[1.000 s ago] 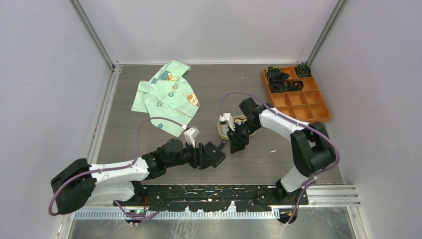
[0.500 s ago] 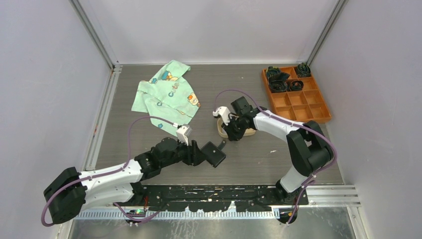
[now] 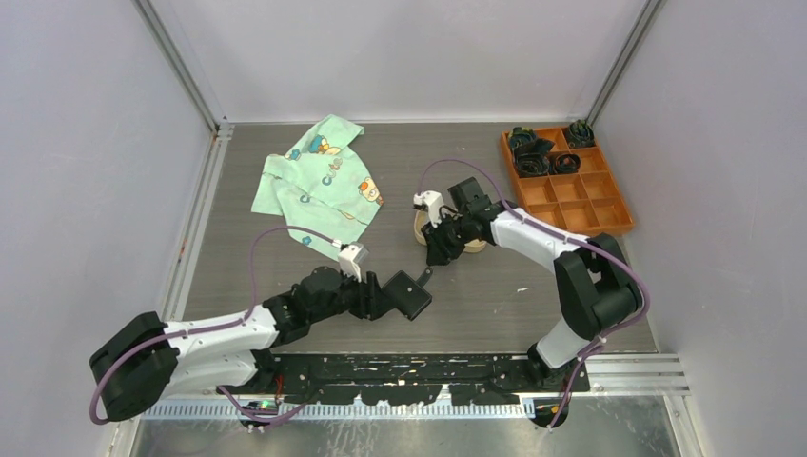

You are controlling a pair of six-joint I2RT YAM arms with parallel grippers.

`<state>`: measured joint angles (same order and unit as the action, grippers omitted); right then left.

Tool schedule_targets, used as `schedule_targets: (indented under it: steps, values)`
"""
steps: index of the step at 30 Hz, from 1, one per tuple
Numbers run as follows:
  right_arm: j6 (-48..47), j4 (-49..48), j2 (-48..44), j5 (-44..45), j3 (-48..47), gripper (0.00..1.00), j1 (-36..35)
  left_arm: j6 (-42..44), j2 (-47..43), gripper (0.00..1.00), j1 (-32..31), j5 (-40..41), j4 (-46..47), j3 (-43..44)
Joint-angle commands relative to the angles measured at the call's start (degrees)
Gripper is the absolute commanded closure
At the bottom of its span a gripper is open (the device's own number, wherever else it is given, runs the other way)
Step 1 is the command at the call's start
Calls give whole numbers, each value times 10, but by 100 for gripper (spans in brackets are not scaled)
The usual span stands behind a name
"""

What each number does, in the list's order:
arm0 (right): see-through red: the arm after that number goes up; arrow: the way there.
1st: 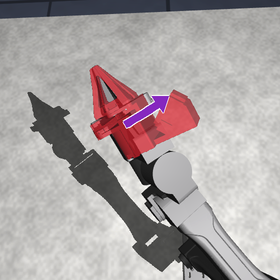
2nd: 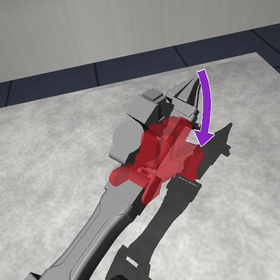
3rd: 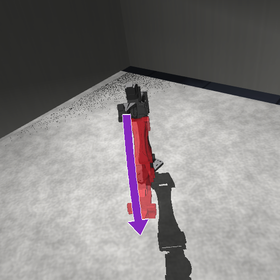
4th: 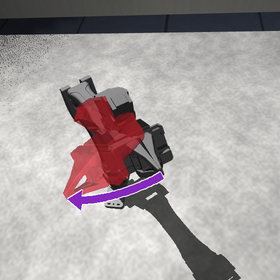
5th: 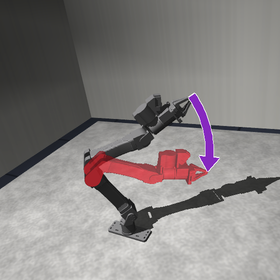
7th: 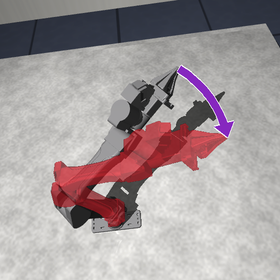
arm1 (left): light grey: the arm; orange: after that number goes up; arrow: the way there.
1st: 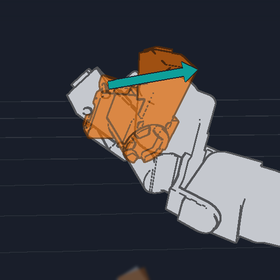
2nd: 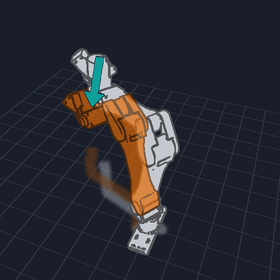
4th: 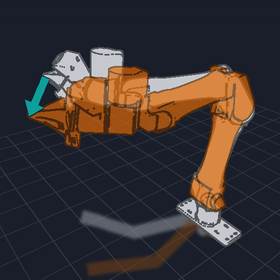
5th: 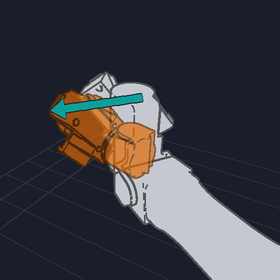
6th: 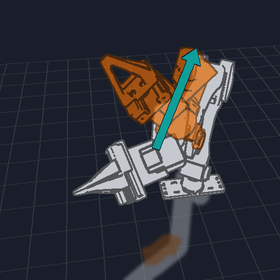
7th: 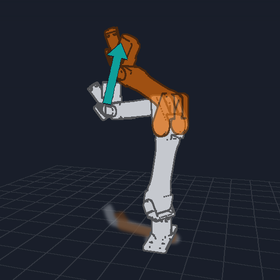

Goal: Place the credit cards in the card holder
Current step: Close the card holder at the center of the board.

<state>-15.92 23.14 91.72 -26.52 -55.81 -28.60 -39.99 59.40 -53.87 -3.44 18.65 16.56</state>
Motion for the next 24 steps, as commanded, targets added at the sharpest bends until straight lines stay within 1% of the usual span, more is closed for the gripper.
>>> schedule_targets:
  steps: [1,3,11,15,18,24]
  values:
    - [3,57,-8,-138,-36,64,11,4,13,50,6,1,64,5]
    - [12,64,7,-141,-42,62,17,4,20,51,7,-2,70,7]
    - [61,123,93,-120,-96,63,38,-3,34,50,11,-6,85,8]
    - [69,124,107,-117,-101,63,43,-2,37,48,13,-8,86,8]
    - [74,124,116,-135,-102,62,44,0,41,46,15,-11,87,9]
    - [77,133,133,-159,-109,64,44,1,50,38,17,-16,90,12]
